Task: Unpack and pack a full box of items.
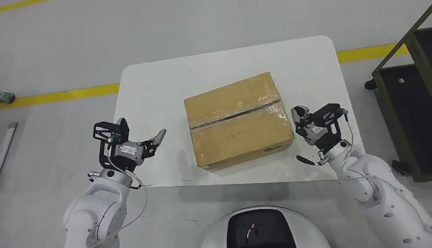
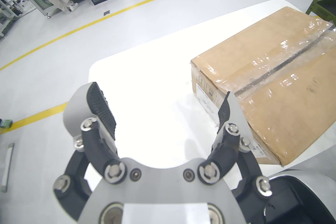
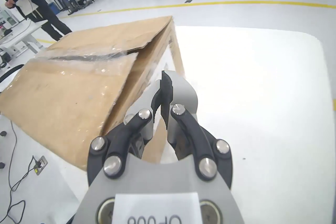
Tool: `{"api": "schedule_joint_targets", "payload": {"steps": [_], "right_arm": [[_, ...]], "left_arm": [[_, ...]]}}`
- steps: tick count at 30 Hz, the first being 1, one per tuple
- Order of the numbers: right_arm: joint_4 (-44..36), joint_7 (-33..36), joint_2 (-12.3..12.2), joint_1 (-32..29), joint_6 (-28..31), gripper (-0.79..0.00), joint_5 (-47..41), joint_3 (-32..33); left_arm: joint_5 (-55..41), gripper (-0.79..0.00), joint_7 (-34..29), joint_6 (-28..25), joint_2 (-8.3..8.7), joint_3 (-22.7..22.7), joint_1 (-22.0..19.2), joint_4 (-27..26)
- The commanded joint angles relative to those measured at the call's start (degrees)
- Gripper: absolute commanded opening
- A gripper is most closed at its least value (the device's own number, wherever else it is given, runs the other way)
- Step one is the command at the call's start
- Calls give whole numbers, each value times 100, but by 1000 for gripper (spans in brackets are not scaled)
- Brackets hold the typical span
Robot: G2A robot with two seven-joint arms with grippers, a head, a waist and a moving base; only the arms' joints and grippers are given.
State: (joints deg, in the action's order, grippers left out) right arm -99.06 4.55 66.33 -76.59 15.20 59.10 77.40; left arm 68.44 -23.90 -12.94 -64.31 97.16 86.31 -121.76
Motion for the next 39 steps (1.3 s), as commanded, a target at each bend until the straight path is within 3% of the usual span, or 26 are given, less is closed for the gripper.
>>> {"api": "schedule_joint_targets", "payload": {"steps": [1,5,12,19,22,27,33,35,36,39], "right_arm": [[-22,-26,2,19,-20,-785,4,18],[-297,-9,-36,61,-81,-785,-165,496],[-1372,714,-203,-225,466,-785,-111,1765],[-2215,1028,-269,-1004,698,-785,66,2562],[-2228,979,-252,-1284,497,-785,-70,2681],[-2261,991,-203,-1581,-207,-785,-364,2806],[-2348,1113,-170,-1703,-564,-785,-656,2790],[-2324,1217,-168,-1714,-582,-514,-678,2749],[-2338,1174,-168,-1710,-579,-784,-671,2765],[-2323,1223,-168,-1715,-584,-740,-681,2747]], "left_arm": [[-90,0,-4,-75,-1,-31,40,37],[-90,0,-4,-75,-1,-31,40,37],[-90,0,-4,-75,-1,-31,40,37],[315,0,1004,52,-37,-334,291,-82],[473,0,1316,81,-52,-491,410,-125],[473,0,1316,81,-52,-491,410,-125],[473,0,1316,81,-52,-491,410,-125],[473,0,1316,81,-52,-491,410,-125],[473,0,1316,81,-52,-491,410,-125],[473,0,1316,81,-52,-491,410,-125]]}}
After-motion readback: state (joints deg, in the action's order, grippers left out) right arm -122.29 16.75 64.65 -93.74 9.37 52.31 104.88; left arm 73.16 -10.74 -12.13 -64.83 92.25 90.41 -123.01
